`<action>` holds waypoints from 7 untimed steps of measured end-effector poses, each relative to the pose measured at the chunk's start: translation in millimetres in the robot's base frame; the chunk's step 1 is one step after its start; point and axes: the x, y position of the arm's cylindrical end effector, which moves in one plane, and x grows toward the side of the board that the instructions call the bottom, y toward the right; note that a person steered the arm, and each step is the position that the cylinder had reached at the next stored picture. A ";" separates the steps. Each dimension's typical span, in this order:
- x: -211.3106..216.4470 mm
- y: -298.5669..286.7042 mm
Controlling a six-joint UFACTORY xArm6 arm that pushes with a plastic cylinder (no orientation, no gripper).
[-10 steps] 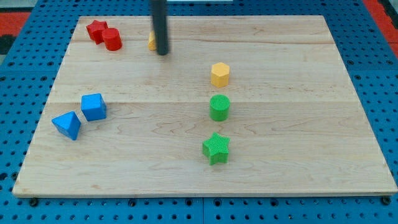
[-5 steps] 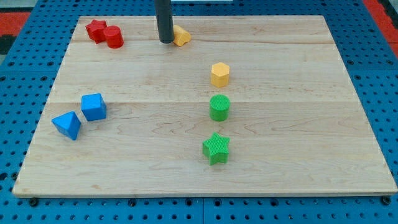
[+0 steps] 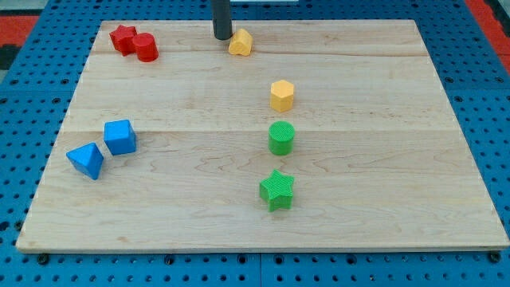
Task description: Slide the yellow heart a bit right and down
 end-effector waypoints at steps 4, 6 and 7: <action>70.5 71.5; 95.7 74.2; 76.4 65.9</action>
